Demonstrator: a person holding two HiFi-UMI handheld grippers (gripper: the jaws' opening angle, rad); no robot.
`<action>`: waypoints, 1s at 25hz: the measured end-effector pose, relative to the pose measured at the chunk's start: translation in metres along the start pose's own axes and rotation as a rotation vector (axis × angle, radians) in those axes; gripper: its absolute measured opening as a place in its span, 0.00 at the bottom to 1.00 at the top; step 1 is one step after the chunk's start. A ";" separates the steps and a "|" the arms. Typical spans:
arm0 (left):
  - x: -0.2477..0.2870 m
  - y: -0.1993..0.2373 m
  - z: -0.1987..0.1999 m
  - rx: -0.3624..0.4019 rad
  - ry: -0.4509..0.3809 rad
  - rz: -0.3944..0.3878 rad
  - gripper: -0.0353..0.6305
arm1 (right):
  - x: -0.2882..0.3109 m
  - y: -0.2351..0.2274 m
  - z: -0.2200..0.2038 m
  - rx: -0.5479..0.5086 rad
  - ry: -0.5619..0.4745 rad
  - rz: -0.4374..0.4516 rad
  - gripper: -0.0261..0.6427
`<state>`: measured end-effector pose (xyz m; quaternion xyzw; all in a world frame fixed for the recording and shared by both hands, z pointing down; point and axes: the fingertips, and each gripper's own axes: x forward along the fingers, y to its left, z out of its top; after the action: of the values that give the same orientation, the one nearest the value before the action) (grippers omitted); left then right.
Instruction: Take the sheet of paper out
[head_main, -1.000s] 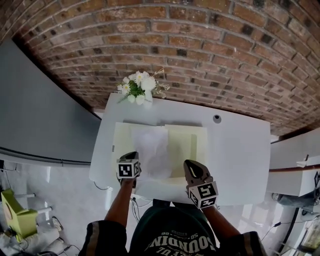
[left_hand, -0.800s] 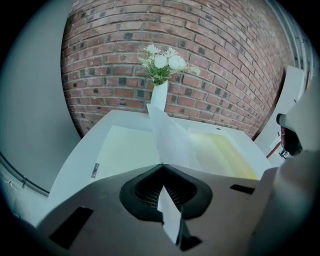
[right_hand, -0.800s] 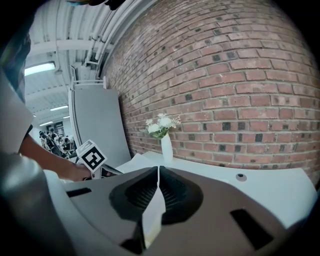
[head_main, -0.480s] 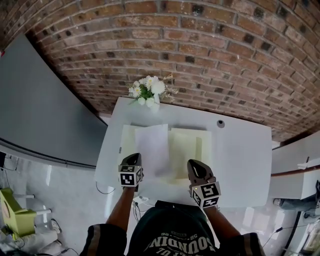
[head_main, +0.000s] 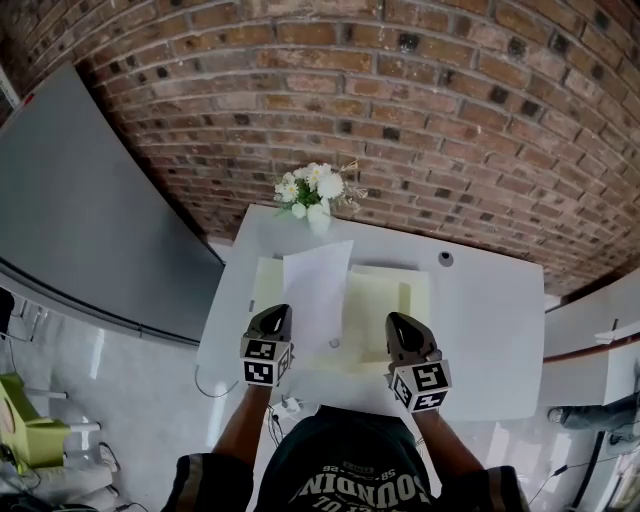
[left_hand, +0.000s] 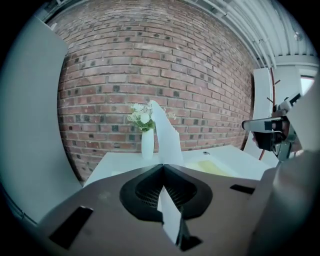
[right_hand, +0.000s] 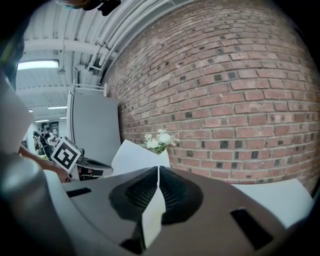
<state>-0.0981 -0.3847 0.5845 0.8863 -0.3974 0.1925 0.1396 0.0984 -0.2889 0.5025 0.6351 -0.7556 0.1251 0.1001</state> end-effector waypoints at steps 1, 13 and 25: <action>-0.002 -0.001 0.005 0.002 -0.012 -0.006 0.07 | 0.000 0.000 0.002 -0.003 -0.006 -0.006 0.14; -0.029 -0.017 0.081 0.011 -0.201 -0.048 0.07 | -0.012 -0.018 0.026 -0.056 -0.058 -0.100 0.14; -0.033 -0.027 0.110 0.037 -0.262 -0.074 0.07 | -0.023 -0.028 0.036 -0.088 -0.081 -0.143 0.14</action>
<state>-0.0724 -0.3898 0.4694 0.9203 -0.3757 0.0773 0.0771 0.1305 -0.2834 0.4631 0.6869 -0.7166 0.0589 0.1060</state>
